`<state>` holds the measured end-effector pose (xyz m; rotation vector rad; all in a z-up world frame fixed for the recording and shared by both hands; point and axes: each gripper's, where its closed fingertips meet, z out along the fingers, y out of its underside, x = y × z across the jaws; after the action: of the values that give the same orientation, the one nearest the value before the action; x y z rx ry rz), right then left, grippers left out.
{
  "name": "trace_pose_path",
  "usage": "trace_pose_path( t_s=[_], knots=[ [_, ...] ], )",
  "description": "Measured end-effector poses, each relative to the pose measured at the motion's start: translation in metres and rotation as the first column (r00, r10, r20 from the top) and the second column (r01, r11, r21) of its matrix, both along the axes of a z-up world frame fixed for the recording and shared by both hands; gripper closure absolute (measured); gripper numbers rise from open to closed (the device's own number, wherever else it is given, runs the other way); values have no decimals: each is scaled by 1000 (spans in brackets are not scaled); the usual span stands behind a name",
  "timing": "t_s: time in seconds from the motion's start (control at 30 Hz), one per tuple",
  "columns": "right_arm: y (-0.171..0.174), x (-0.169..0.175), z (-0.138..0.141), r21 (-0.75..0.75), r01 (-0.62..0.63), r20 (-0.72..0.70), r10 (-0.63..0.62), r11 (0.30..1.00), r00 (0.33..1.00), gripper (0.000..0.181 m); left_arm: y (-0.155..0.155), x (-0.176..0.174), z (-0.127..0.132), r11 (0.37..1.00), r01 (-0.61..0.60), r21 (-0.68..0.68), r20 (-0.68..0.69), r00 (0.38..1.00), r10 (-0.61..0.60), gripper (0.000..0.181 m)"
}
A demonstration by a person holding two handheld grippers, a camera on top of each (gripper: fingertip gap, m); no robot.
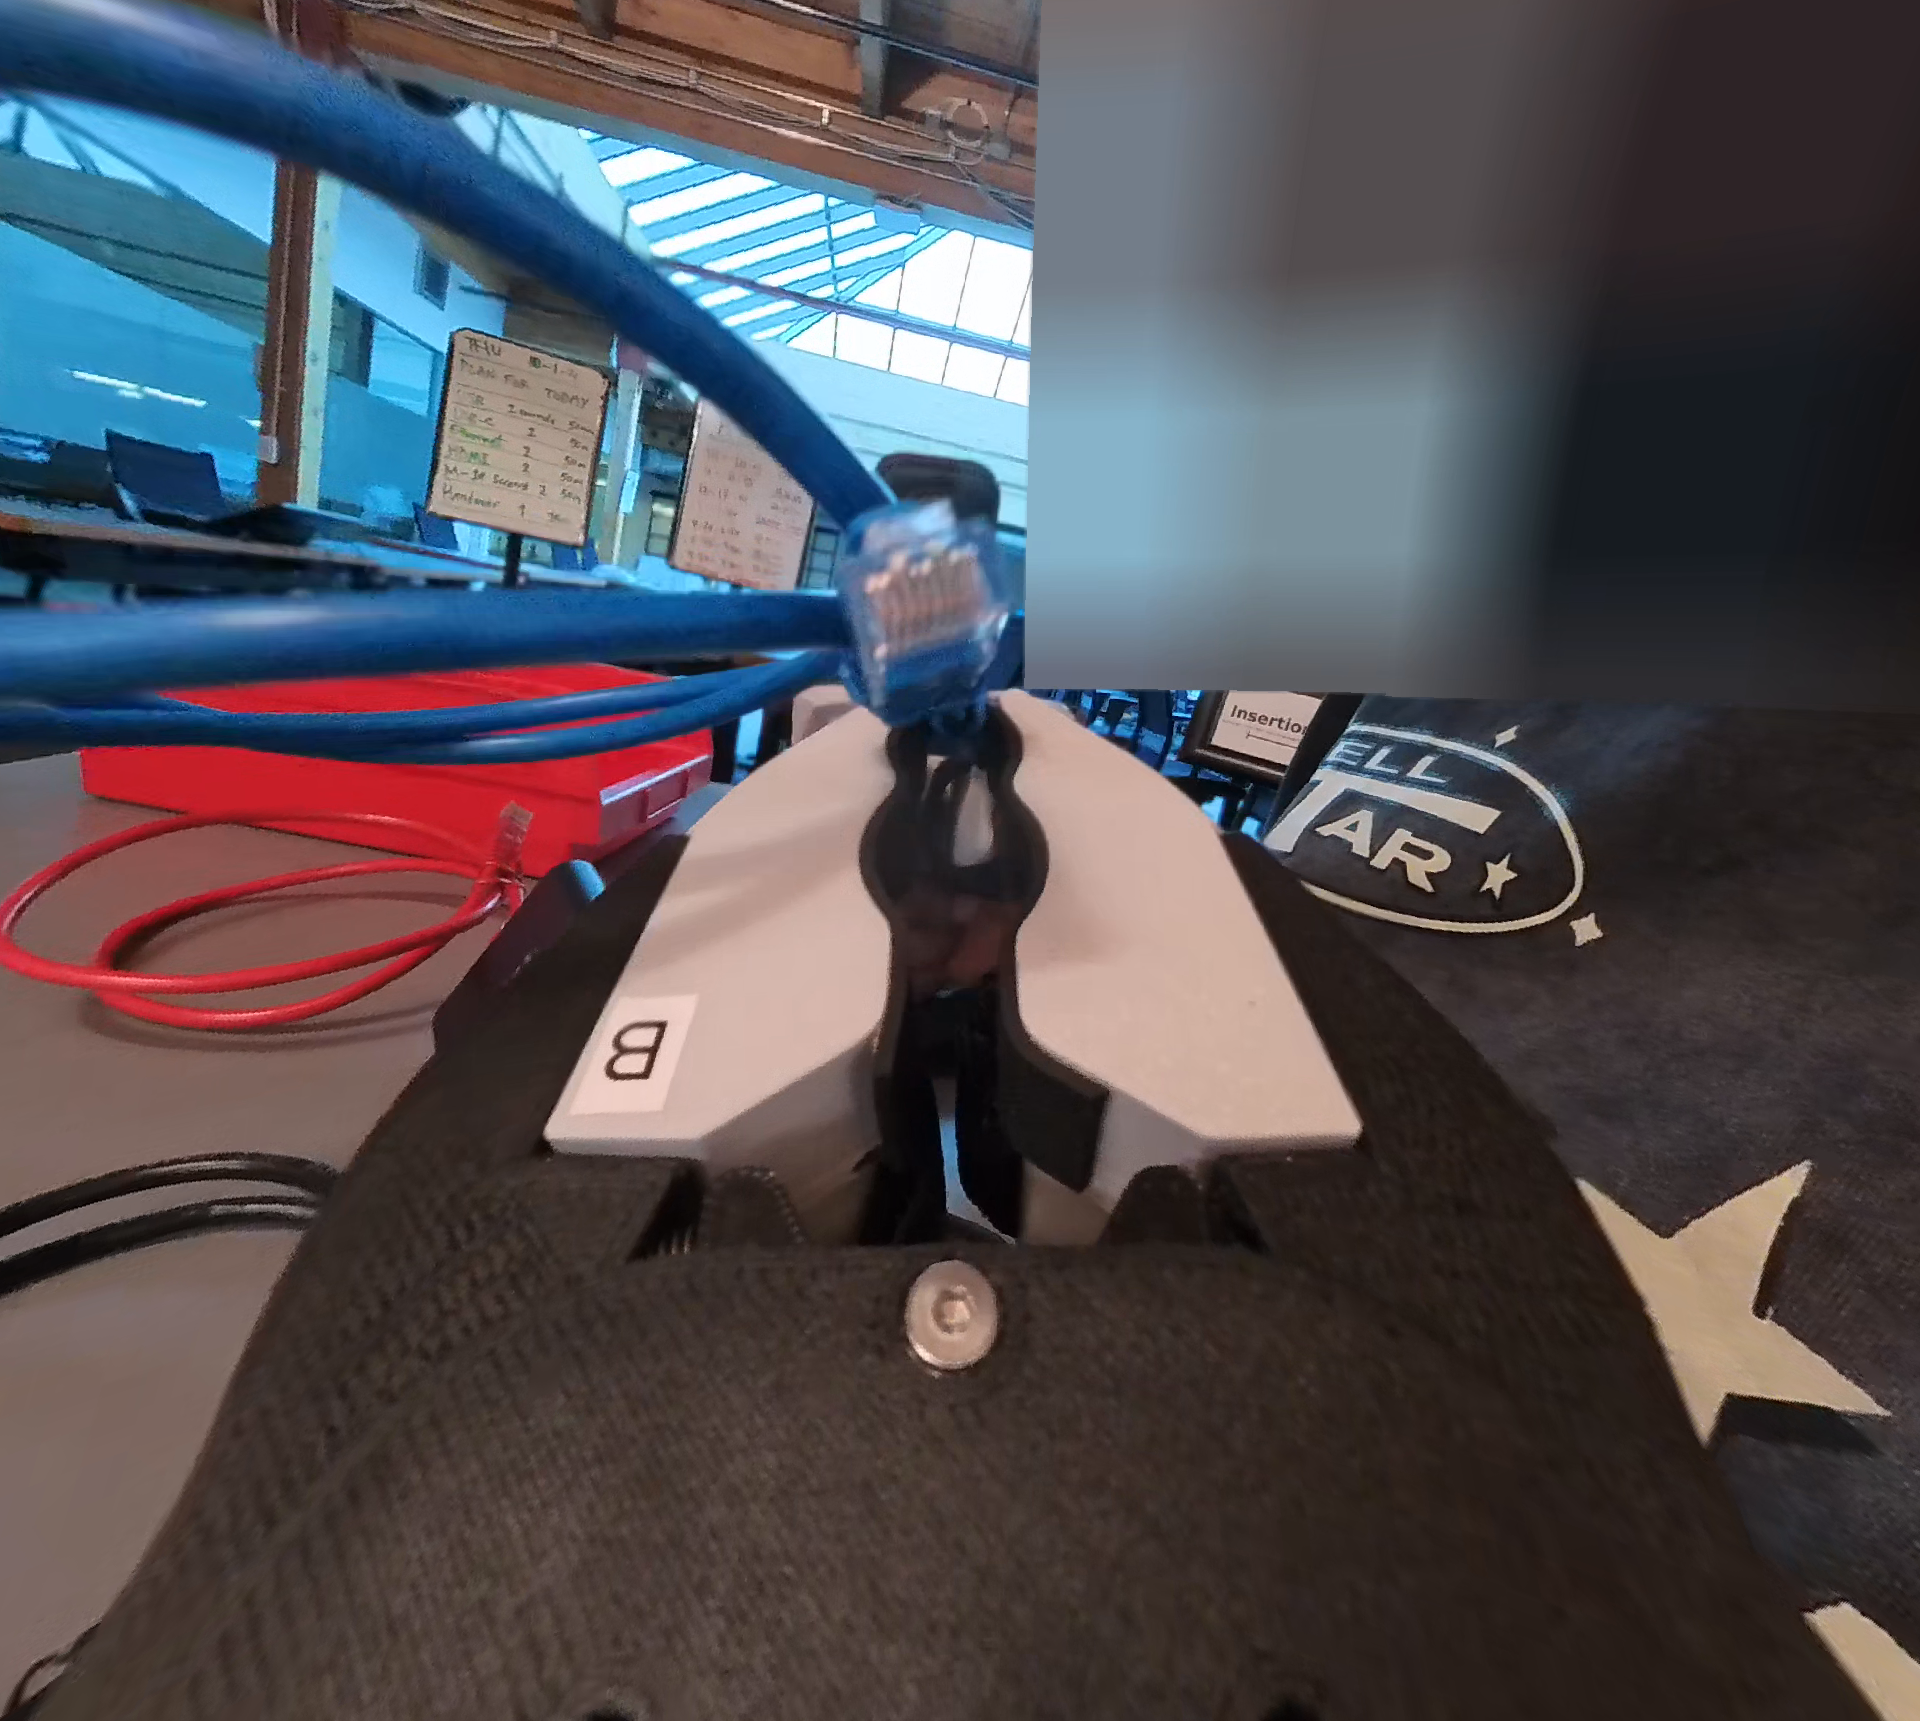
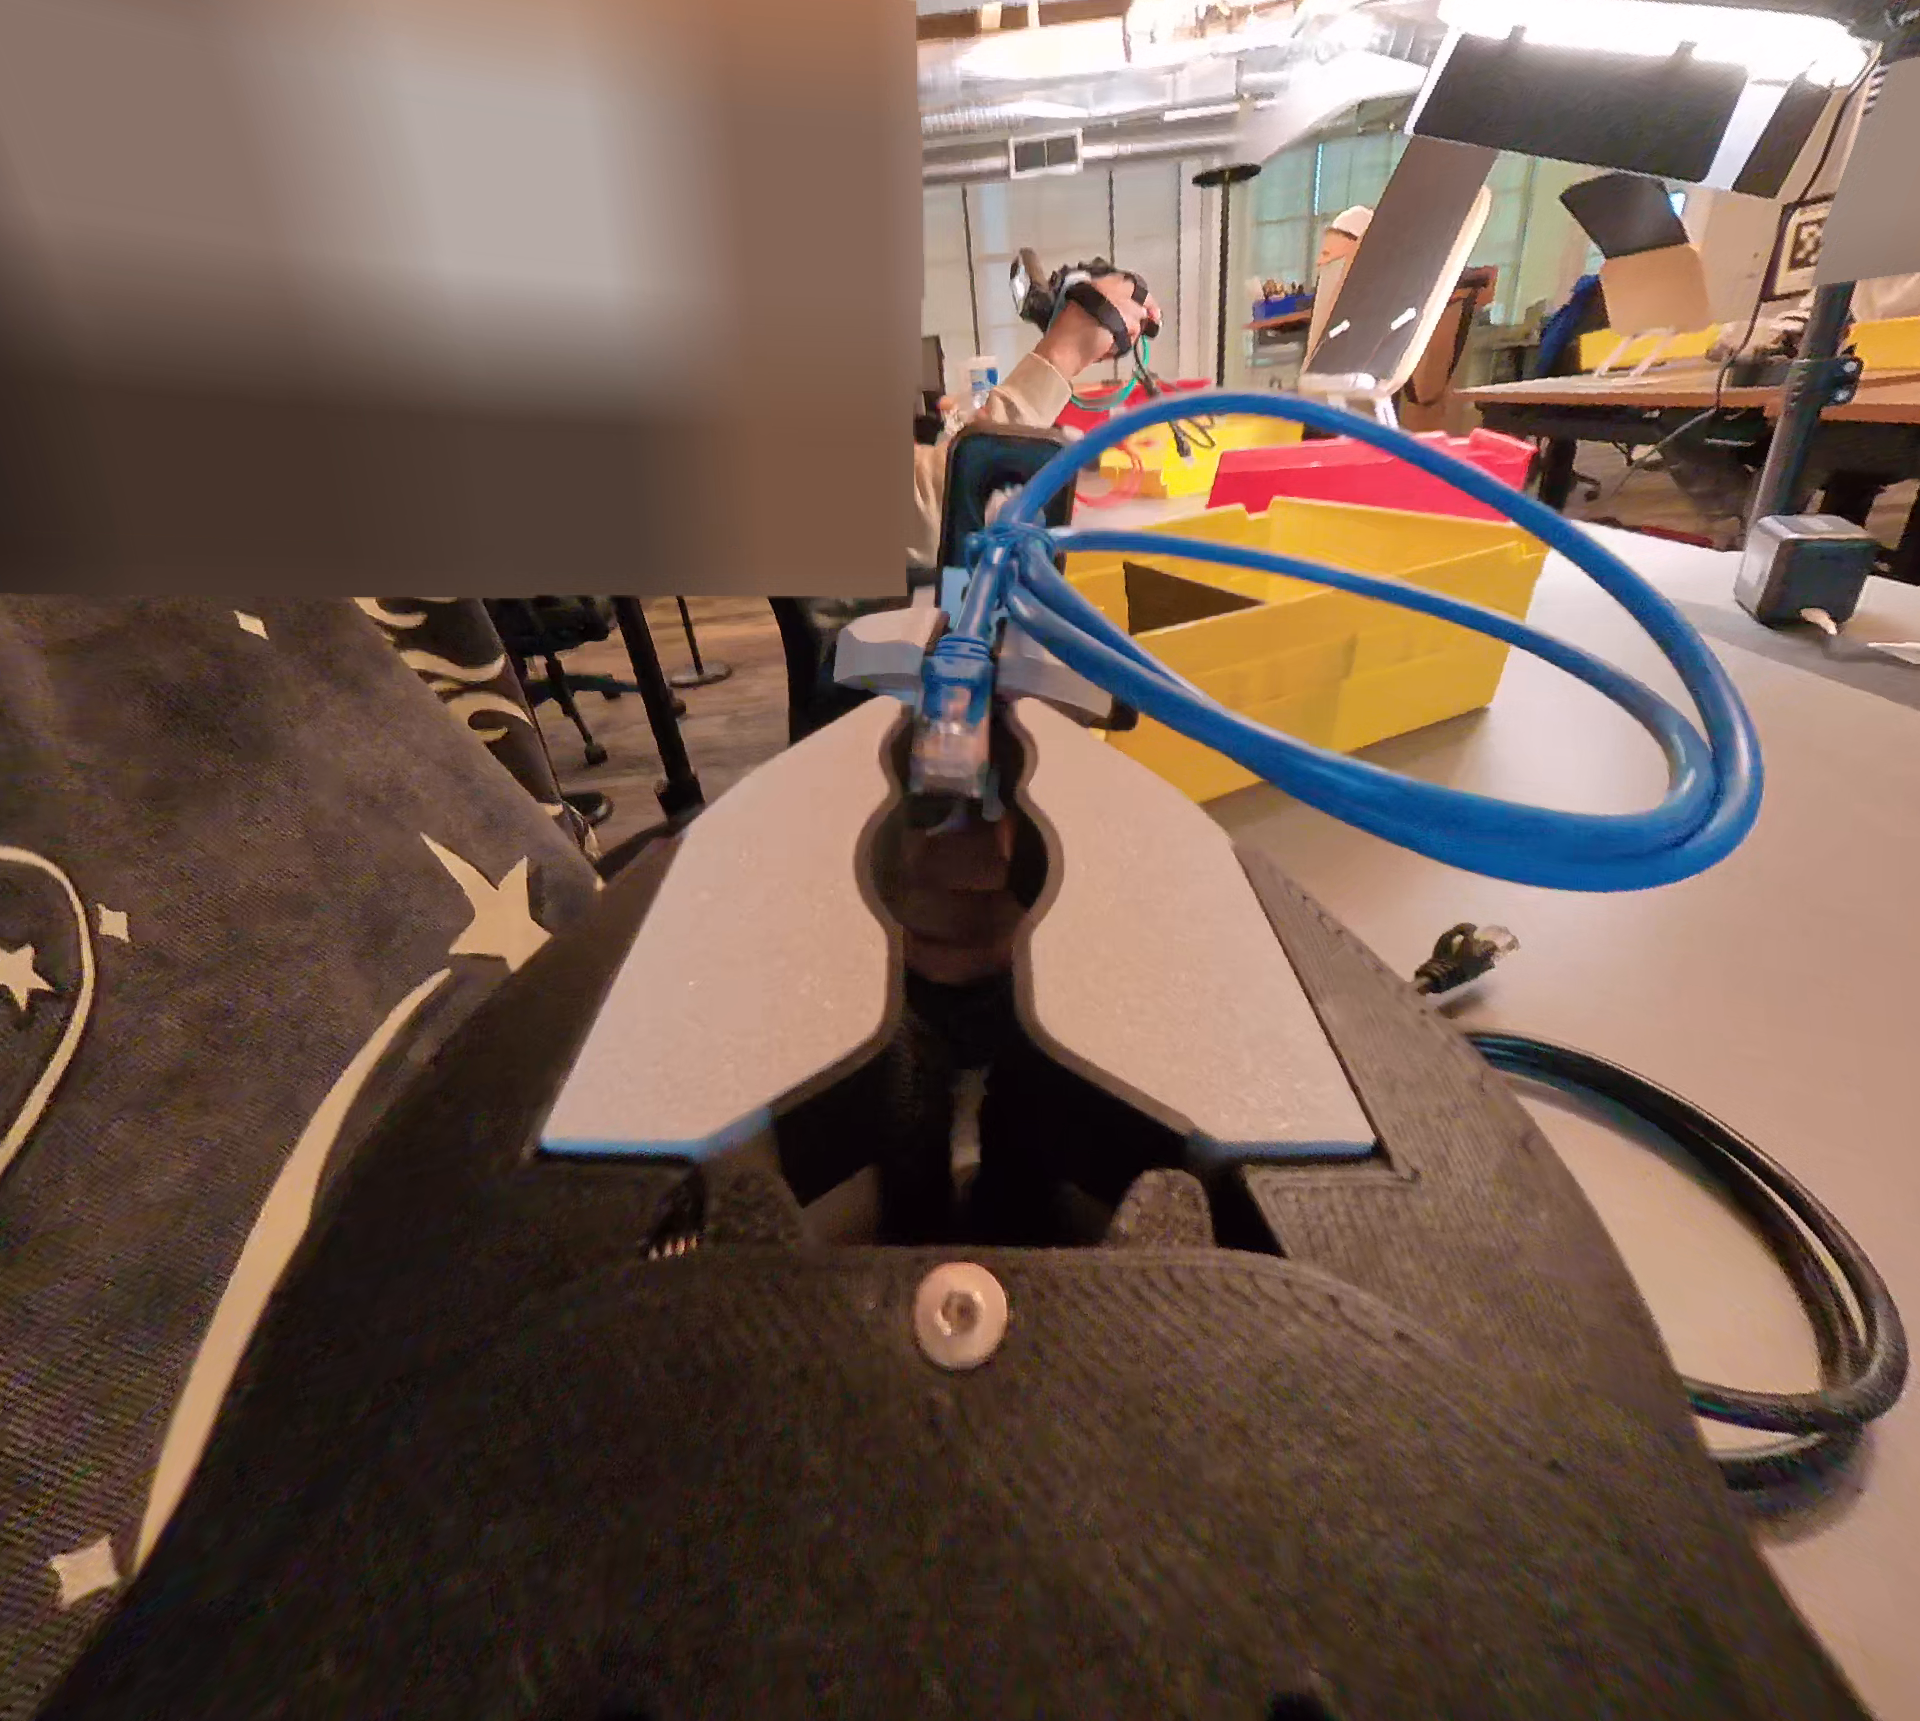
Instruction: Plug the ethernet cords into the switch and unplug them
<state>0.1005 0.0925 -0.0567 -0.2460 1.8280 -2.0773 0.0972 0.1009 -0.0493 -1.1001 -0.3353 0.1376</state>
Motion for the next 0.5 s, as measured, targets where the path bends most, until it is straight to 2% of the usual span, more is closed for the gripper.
trace_pose_path(
  t_s=[0.07,0.17,0.23,0.33,0.5],
  knots=[
    [4,-3,6,-35,-8,57,10,999,998,153,-5,2,5,999,8,47,-7,1000,-8,170],
    [9,-4,11,-76,-35,115,44,996,992,159,-9,0,5,999,-5,55,0,1000,5,170],
    [5,-3,8,-55,-23,94,28,998,995,168,-4,-1,2,1000,-9,22,-3,1000,9,170],
    [4,-5,5,-37,12,44,-10,999,999,169,-3,-1,1,1000,-18,4,-3,1000,18,170],
    [6,-5,1,26,1,19,-2,1000,1000,169,0,-2,-4,999,-20,-37,3,1000,20,170]
  ],
)
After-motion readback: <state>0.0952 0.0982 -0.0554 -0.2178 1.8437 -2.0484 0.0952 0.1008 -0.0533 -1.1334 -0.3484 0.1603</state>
